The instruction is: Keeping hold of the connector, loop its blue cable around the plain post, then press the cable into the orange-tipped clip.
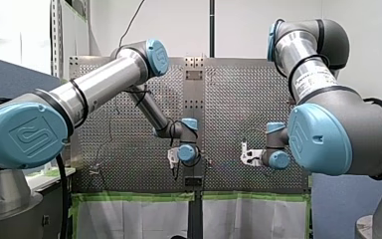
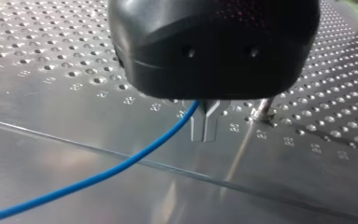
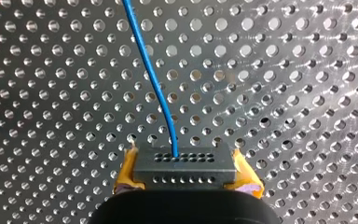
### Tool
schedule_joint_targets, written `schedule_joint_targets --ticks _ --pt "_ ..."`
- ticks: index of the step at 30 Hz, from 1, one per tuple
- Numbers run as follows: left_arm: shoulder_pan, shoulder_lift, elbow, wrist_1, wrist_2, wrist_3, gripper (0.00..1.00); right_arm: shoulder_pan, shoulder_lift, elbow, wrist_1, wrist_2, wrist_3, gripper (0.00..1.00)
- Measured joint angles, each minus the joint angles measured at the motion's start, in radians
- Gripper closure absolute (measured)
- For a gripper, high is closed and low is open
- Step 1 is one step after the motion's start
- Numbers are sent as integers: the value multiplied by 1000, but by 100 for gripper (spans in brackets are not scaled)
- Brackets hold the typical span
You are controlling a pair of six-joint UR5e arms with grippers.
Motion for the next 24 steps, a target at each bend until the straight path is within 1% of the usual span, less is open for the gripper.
schedule_joint_targets --ticks 2,3,4,5,6,7,8,9,11,14,24 --pt "0 0 -3 -1 4 6 100 -1 0 0 0 0 0 100" --pt "0 0 -5 0 8 9 87 -2 0 0 0 0 0 100" --pt "1 0 -8 2 15 12 87 -2 0 0 0 0 1 100" --pt "1 0 -11 4 22 14 64 -3 0 0 0 0 1 100" --pt "2 0 -13 6 29 15 36 -3 0 0 0 0 1 100" --pt "4 0 -16 7 39 15 36 -4 0 0 0 0 1 100" --pt "5 0 -18 7 48 15 16 -4 0 0 0 0 1 100" --pt "6 0 -20 6 56 15 0 -4 0 0 0 0 1 100" --pt "8 0 -22 -2 67 22 0 -5 0 0 0 -2 1 100" --pt "8 0 -22 -23 57 41 0 -5 0 0 1 -4 2 100" --pt "-2 1 -24 -114 -28 131 0 -5 0 0 6 -9 2 100"
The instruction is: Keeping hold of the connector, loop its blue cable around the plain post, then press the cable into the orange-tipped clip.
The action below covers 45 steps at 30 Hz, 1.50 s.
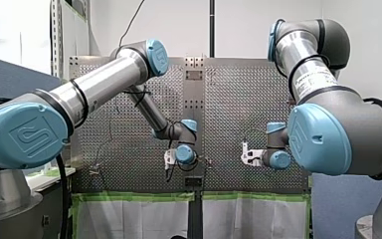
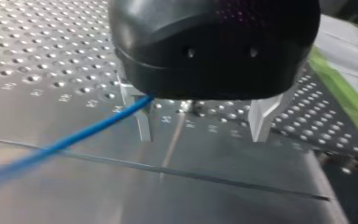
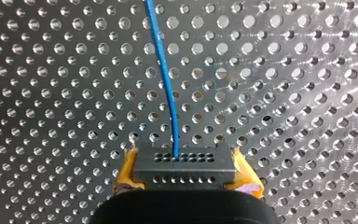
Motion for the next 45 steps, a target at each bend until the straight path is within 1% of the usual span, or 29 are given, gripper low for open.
schedule_joint_targets --ticks 1,3,6,10,12,15,18,21,24,28,31,35,45 --pt "-4 0 -2 -13 -10 13 0 0 0 0 1 0 0 100" --pt "-9 0 -8 -33 -16 33 0 0 0 0 2 0 0 100" --pt "-16 2 -28 -54 -6 64 0 0 0 0 4 0 -1 100" --pt "-23 9 -65 -42 21 102 0 0 0 0 6 -1 -2 100" --pt "-26 22 -83 -29 32 112 0 0 0 0 8 -2 -2 100" --pt "-30 47 -111 -2 45 112 0 0 0 0 11 -4 -3 100" --pt "-33 72 -138 24 59 100 0 0 0 0 14 -6 -3 100" --pt "-36 101 -166 47 84 97 0 0 0 0 17 -8 -3 100" --pt "-41 128 -194 44 108 104 0 0 0 0 19 -11 -3 100" --pt "-45 155 -235 17 116 112 0 0 0 0 20 -12 -3 100" --pt "-51 160 -254 8 115 125 0 -1 0 0 23 -15 -4 100" --pt "-62 161 -262 2 113 133 0 -1 0 0 25 -19 -3 100" --pt "-94 161 -264 5 117 124 0 0 0 0 28 -22 -3 100"
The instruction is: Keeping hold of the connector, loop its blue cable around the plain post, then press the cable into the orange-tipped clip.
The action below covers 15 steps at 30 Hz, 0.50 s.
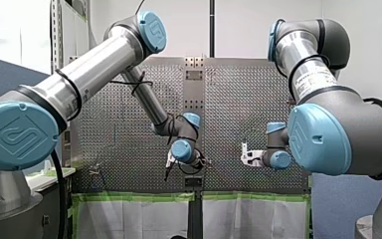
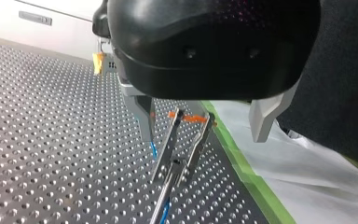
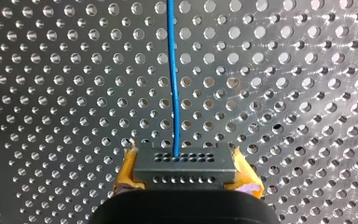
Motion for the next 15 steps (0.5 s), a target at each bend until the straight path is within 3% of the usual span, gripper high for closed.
schedule_joint_targets --ticks 15 --pt "-19 -1 0 9 -3 -20 0 0 0 0 1 -6 2 100"
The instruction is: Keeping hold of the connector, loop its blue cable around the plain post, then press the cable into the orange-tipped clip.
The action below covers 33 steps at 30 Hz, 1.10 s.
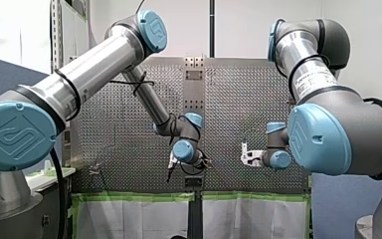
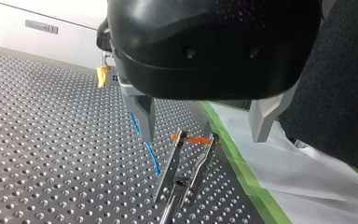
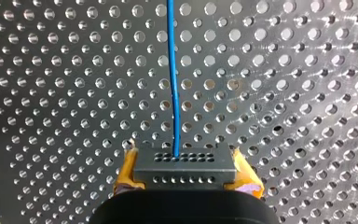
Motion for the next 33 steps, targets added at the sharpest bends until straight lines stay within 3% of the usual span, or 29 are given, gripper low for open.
schedule_joint_targets --ticks 17,26,33 --pt "-4 0 -3 -2 -10 -21 0 0 0 1 14 -7 -3 100" --pt "-7 1 -47 14 -92 -30 0 11 1 51 10 -6 -35 100" --pt "-16 2 -79 35 -161 -30 0 24 1 79 1 0 -46 100"
